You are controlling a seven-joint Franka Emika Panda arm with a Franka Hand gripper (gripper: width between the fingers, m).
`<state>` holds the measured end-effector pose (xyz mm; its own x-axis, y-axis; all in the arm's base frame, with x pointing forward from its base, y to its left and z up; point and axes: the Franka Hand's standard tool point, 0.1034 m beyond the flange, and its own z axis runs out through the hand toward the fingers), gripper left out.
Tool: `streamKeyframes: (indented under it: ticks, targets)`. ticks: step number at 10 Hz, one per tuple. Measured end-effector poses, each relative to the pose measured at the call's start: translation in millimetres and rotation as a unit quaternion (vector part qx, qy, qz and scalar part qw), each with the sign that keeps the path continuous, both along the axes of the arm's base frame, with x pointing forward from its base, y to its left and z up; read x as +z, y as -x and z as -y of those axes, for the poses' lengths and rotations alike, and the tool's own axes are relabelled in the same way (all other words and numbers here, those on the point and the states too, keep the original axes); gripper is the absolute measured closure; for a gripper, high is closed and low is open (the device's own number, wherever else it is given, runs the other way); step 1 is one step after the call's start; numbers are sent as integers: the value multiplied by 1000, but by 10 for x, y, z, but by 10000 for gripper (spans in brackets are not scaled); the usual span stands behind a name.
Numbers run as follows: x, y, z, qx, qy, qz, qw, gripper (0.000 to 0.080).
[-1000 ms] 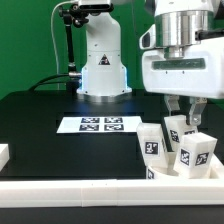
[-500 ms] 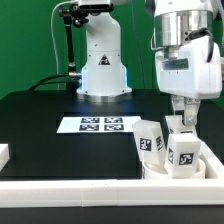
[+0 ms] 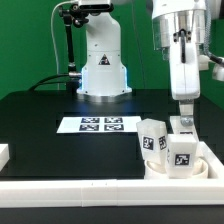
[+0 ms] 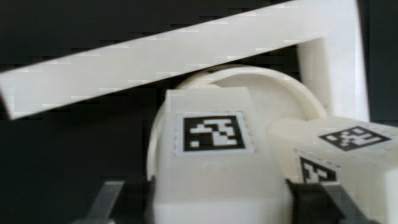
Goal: Assemble stool
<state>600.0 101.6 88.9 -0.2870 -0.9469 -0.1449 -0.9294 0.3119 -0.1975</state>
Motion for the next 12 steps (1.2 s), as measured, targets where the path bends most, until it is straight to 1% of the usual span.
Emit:
streamKeyframes:
  ticks: [3,5,7,8,9,10,11,12]
  targets:
    - [-1,-73,-64,-98,-32,4,995,462]
    - [-7,-94,-93,-144,-43,3,989,462]
    - [-9,-96,-99,-137,-41,4,990,461]
    - [-13,-93,-100,-136,-41,3,990,299]
    - [-12,-91,-96,-126,-38,2,991,199]
    - [8,-98,-86,-113,-38,-3,993,199]
    - [48,-122,-84,-102,-39,-4,994,159]
    - [97,-135,-95,-93,-41,-5,995,152]
